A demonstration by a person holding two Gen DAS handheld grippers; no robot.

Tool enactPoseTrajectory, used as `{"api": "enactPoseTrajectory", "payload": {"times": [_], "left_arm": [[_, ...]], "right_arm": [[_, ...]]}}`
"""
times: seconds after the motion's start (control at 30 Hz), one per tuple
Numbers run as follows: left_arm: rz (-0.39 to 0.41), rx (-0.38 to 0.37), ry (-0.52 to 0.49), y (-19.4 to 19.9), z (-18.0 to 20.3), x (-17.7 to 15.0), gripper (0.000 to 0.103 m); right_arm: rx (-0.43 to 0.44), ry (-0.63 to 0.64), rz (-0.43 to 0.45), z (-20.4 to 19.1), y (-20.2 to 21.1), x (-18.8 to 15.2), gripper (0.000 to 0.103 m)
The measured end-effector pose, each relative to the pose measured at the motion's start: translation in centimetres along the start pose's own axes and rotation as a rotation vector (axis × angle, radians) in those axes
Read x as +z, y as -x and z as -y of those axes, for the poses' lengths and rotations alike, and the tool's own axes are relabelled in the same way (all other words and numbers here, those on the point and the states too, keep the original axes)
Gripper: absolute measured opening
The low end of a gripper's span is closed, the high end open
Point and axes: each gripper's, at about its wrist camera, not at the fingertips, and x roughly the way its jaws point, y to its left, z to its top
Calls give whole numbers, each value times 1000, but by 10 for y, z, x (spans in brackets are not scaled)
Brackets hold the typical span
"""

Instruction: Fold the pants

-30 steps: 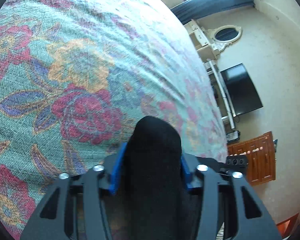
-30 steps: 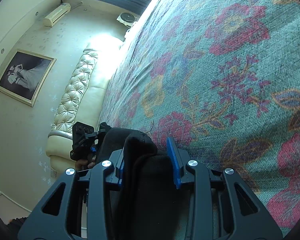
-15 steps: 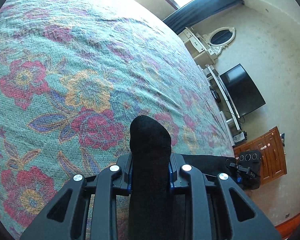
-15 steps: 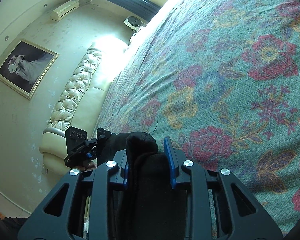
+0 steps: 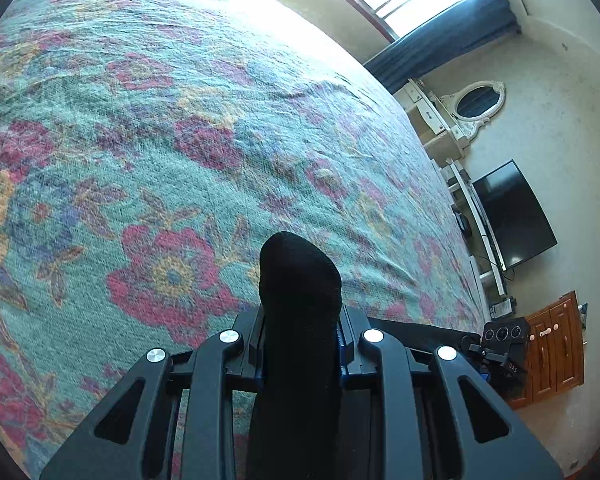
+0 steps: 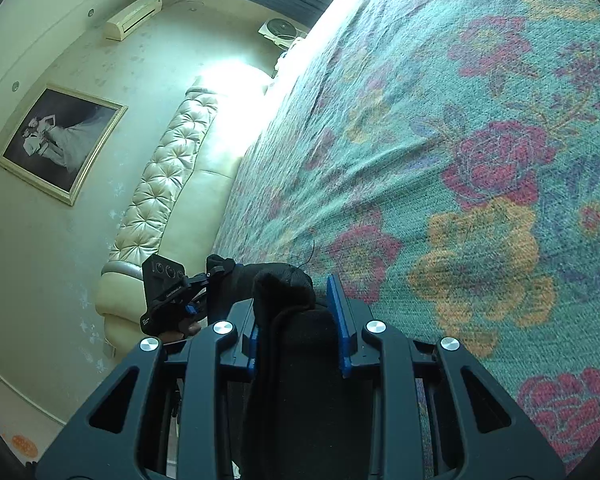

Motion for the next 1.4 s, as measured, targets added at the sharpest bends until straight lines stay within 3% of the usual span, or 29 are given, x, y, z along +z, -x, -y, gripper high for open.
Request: {"api": "enactPoseTrajectory", "payload": {"times": [0.33, 0.57, 0.63, 0.73, 0.8, 0.83, 0.9, 1.13, 1.23, 1.3, 1.4], "left_arm": [[-25, 35, 26, -26, -24, 26, 25], [-25, -43, 110, -32, -49, 18, 34], [-23, -81, 126, -27, -50, 18, 38], [14, -121, 144, -5, -52, 13, 49], [33, -149, 153, 14, -56, 5, 50], [41, -160, 162, 25, -60, -2, 52], [64, -174, 184, 46, -69, -19, 59], [63, -174, 262, 95, -86, -96, 61], [26, -184, 254, 96, -75, -121, 61], [-1, -193, 229, 90, -63, -127, 70], [-29, -201, 190, 80, -44, -132, 74]], "right_arm": [[14, -92, 1, 24, -26, 15, 26], [22, -131, 7, 39, -28, 11, 27], [39, -151, 0, 41, -25, 10, 31], [94, -190, 11, 39, -13, 7, 55], [109, -207, 33, 36, 2, 2, 71], [102, -208, 42, 34, 10, -3, 73], [88, -204, 41, 30, 25, -17, 74], [28, -180, -30, 11, 39, -85, 75], [-2, -182, -19, 2, 38, -101, 79], [-7, -197, -17, -2, 34, -108, 82], [-37, -183, -31, -10, 26, -113, 81]]}}
